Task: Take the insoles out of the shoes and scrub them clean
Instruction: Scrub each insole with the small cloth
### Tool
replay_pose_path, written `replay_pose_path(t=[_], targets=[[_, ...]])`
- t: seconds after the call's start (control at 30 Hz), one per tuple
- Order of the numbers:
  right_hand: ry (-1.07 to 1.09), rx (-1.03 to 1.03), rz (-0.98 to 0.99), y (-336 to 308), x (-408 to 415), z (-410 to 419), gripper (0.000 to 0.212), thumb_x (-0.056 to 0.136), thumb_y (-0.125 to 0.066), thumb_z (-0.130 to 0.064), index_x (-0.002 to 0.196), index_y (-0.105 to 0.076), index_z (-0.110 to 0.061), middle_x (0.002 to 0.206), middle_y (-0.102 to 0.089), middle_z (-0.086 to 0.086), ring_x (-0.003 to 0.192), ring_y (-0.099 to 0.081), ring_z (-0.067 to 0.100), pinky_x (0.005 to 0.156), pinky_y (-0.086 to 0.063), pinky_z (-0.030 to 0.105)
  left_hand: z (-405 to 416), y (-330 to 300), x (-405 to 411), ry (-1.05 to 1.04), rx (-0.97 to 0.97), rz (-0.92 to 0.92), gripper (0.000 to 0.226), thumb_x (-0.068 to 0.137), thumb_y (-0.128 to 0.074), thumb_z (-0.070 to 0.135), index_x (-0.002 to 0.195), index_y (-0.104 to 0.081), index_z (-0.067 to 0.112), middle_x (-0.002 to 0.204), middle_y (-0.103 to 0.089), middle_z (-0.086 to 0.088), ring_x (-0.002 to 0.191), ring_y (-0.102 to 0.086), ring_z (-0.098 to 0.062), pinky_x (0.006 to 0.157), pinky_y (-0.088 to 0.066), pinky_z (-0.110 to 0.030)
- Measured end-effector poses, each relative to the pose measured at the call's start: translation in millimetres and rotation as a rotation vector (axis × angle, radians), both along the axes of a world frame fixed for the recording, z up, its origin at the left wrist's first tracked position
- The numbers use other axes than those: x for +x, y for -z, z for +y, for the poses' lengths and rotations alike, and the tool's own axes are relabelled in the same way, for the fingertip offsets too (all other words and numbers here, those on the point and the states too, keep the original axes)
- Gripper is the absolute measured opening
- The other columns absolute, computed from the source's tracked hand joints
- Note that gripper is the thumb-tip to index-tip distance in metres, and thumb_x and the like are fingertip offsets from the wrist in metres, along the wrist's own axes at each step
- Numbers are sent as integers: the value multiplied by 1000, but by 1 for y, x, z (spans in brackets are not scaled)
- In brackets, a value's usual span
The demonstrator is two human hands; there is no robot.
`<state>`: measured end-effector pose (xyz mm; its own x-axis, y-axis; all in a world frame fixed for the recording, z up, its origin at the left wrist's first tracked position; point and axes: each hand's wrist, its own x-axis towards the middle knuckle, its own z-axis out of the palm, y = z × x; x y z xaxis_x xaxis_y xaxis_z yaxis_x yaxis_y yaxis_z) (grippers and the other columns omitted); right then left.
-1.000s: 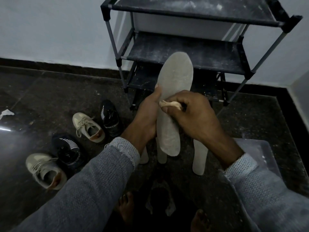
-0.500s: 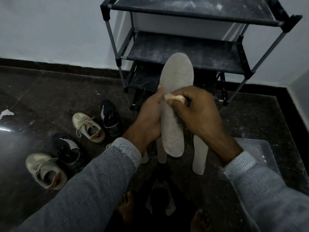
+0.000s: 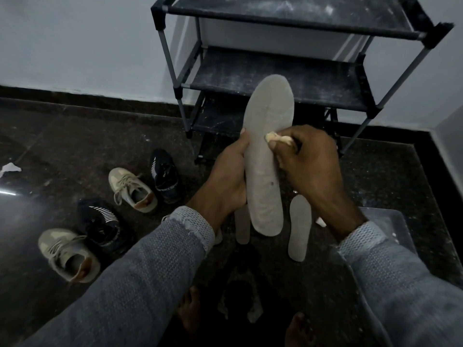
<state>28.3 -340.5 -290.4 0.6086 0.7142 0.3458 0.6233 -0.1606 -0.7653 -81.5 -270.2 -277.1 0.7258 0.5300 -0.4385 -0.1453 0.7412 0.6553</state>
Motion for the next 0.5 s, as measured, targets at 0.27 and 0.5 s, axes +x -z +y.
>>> replay_pose_path(t=[0.27,0.5], targets=[[-239,-43,57,-7,-24,4,7,85,-72,-23,89,-74,-18,83,-67,-11,76,-63,4,68,-53,22,4,-1,-3,-11,1,44,54,102,-33,43,132,-52,3,106,-65,-15,88,-66,-25,74,-58,-33],[-1,18,31,1,-2,0,19,89,-66,-32,83,-72,-15,75,-66,-6,68,-62,8,66,-54,38,0,-3,1,-10,-10,6,53,103,-31,40,137,-47,4,101,-65,-15,76,-68,-22,67,-59,-32]])
